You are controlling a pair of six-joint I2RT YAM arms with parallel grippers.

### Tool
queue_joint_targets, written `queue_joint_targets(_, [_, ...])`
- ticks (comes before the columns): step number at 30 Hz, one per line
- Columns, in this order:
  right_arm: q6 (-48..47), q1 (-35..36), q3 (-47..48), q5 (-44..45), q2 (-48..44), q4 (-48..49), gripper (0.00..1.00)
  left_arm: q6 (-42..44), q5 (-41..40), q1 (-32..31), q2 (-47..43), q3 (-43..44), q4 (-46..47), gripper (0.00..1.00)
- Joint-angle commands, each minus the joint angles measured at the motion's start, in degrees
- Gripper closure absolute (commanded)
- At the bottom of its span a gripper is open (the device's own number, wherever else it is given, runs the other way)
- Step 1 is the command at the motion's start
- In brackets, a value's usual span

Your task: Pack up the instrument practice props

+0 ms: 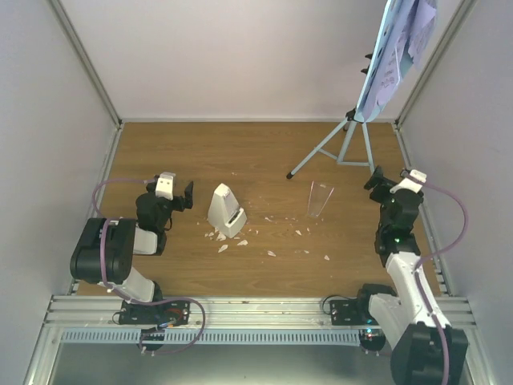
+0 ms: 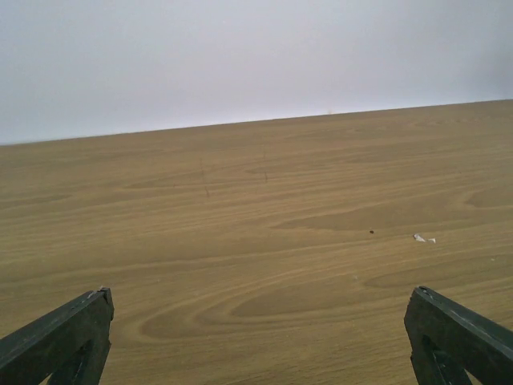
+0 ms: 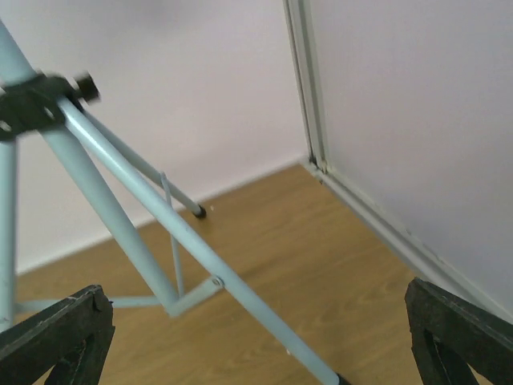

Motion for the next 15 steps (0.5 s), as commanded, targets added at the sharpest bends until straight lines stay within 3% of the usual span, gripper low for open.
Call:
queue_joint_targets(1, [-0.5,-0.1,-0.7,-1.8,-3.3,1.0,0.00,0.9,0.0,0.0,-0.5,-0.1,4.4,0.01])
queue_joint_targets(4, [-0.9,-0.1,0.2,-5.3,-1.6,1.2,0.00,0.9,0.0,0.0,-0.5,-0.1,4.4,0.01])
queue_joint_targets(7, [-3.4,0.0,2.1,-17.7,2.0,4.5,0.00,1.0,0.0,-0.1,-0.5,-0.1,4.4,0.01])
queue_joint_targets(9, [-2.7,1.3,3.5,-21.5,3.9,4.9,0.00,0.9,0.0,0.0,-0.5,-0.1,4.4,0.01])
queue_joint_targets(15, [-6.7,14.9,4.1,-18.8,-1.1,3.8,0.00,1.0,0.0,-0.1,-0.5,-0.1,4.4,0.01])
